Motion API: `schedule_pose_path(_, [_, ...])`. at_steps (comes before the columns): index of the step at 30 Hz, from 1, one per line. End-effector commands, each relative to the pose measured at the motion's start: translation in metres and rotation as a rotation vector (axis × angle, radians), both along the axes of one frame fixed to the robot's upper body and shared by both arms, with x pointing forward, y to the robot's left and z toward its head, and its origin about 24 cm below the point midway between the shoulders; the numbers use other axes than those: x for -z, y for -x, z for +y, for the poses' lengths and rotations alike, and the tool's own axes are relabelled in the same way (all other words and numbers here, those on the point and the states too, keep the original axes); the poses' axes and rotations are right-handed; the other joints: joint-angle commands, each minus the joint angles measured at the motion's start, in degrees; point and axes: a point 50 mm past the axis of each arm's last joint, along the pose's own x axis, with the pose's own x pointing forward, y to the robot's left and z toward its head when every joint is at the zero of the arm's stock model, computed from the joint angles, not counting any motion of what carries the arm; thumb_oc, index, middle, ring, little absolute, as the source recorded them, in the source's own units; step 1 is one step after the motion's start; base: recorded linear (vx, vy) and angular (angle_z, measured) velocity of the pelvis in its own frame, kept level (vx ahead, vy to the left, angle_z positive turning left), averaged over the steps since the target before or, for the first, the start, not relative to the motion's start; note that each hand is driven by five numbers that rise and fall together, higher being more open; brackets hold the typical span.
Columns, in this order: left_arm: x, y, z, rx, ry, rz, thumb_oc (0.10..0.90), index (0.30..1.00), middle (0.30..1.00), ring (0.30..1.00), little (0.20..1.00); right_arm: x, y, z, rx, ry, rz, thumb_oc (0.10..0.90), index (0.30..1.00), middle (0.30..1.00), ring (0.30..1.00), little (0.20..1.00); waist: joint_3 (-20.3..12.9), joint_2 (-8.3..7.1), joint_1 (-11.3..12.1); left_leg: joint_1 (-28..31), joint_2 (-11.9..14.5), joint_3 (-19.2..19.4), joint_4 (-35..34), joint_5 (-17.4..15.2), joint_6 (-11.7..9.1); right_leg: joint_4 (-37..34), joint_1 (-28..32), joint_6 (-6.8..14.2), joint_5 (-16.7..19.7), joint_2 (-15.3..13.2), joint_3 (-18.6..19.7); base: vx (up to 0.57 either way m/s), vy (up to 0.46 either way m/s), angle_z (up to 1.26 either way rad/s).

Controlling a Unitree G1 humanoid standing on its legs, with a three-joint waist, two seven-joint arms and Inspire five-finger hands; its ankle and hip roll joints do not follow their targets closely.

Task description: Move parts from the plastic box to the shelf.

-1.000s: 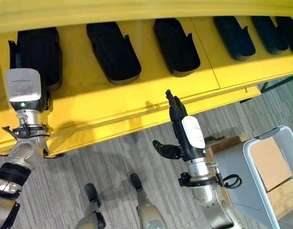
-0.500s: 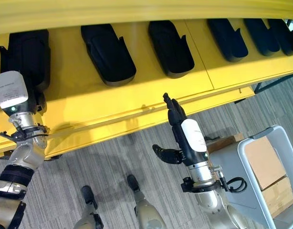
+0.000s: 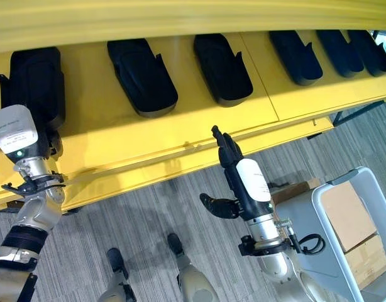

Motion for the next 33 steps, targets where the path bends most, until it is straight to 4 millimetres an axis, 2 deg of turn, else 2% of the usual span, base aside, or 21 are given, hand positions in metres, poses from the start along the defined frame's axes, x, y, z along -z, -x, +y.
schedule_pose_path(1, [0.031, 0.011, 0.020, -0.100, 0.039, 0.144, 0.400, 0.300, 0.300, 0.300, 0.300, -0.045, 0.003, -0.004, -0.019, -0.051, -0.236, 0.900, 1.000, 1.000, 1.000, 1.000, -0.09, -0.13, 1.08, 2.36, 0.25, 1.91, 5.60, -6.38, 1.06, 5.20, 1.79, -0.96, -6.33, 3.32, -2.49, 0.00, 0.000, 0.00])
schedule_pose_path(5, [0.035, 0.015, 0.026, -0.140, 0.087, 0.129, 0.400, 0.300, 0.300, 0.300, 0.300, -0.046, 0.003, -0.003, -0.025, -0.049, -0.236, 0.900, 1.000, 1.000, 1.000, 1.000, -0.29, -0.36, 1.23, 2.38, 0.29, 2.13, 5.72, -6.50, 1.08, 5.07, 1.75, -0.95, -6.18, 3.41, -2.37, 0.00, 0.000, 0.00])
schedule_pose_path(14, [0.028, 0.028, 0.038, -0.190, 0.105, 0.055, 0.400, 0.300, 0.300, 0.300, 0.300, -0.045, 0.005, -0.009, -0.006, -0.027, -0.220, 0.900, 1.000, 1.000, 1.000, 1.000, -0.50, -0.65, 1.94, 2.13, 0.21, 1.28, 5.75, -6.55, 1.17, 4.74, 2.07, -1.01, -6.28, 3.20, -3.03, 0.00, -0.001, 0.00])
schedule_pose_path(33, [0.040, 0.026, 0.024, -0.141, 0.154, 0.087, 0.400, 0.300, 0.300, 0.300, 0.300, -0.046, 0.005, -0.010, 0.001, -0.010, -0.217, 0.900, 1.000, 1.000, 1.000, 1.000, -1.04, -0.95, 2.31, 1.70, -0.06, 0.72, 5.89, -6.86, 1.45, 4.48, 2.13, -1.08, -6.20, 2.97, -3.30, 0.00, 0.000, 0.01])
